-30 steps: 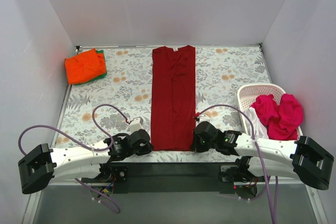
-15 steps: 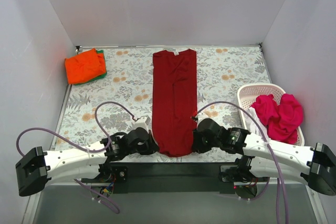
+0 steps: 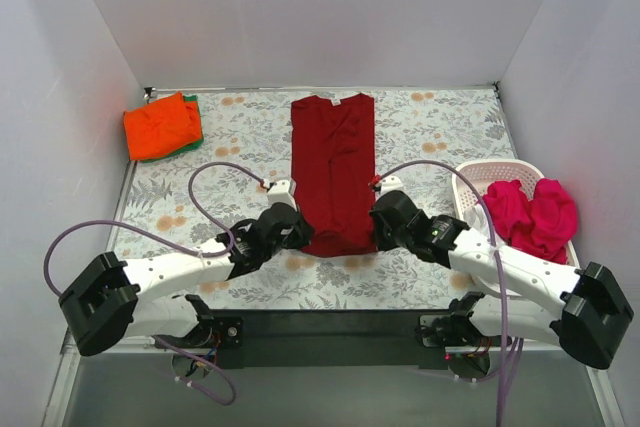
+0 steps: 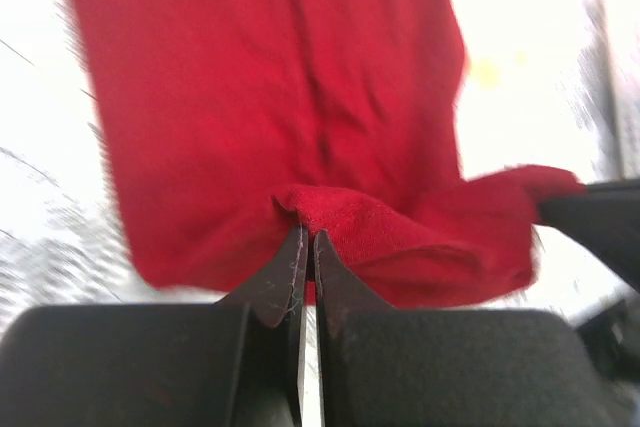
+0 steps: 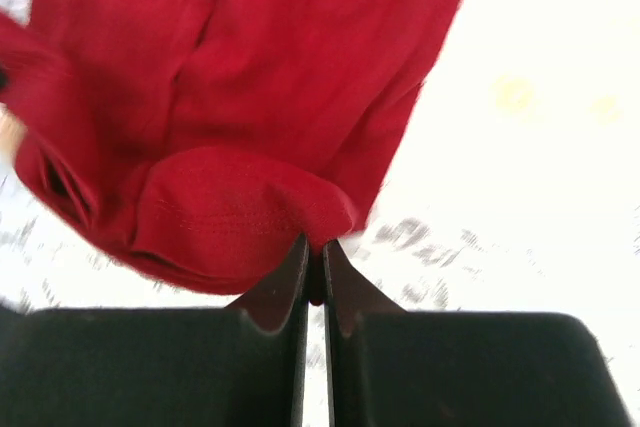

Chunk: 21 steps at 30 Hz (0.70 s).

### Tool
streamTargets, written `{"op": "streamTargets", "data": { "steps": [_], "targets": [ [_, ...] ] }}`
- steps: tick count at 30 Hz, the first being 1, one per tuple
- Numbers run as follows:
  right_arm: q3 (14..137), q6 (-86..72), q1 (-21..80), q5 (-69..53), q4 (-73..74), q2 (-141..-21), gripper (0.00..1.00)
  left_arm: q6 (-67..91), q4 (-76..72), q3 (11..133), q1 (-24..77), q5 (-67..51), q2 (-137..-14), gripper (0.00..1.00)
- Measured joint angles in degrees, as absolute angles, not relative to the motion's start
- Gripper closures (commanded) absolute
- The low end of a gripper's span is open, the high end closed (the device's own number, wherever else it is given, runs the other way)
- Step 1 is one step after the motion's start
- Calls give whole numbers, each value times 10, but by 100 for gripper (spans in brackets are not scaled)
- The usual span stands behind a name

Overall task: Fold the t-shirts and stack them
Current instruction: Fold the tshirt

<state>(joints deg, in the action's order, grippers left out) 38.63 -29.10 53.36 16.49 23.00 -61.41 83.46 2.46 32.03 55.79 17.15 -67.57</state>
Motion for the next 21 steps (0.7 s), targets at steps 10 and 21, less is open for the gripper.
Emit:
{"op": "streamTargets", "data": {
  "steps": [10, 21],
  "targets": [
    [489, -186, 411, 159, 143, -782, 99, 765, -100, 356, 433, 158, -763, 100],
    [661, -111, 346, 135, 116, -942, 99, 735, -178, 424, 336, 112, -896, 100]
  ]
}}
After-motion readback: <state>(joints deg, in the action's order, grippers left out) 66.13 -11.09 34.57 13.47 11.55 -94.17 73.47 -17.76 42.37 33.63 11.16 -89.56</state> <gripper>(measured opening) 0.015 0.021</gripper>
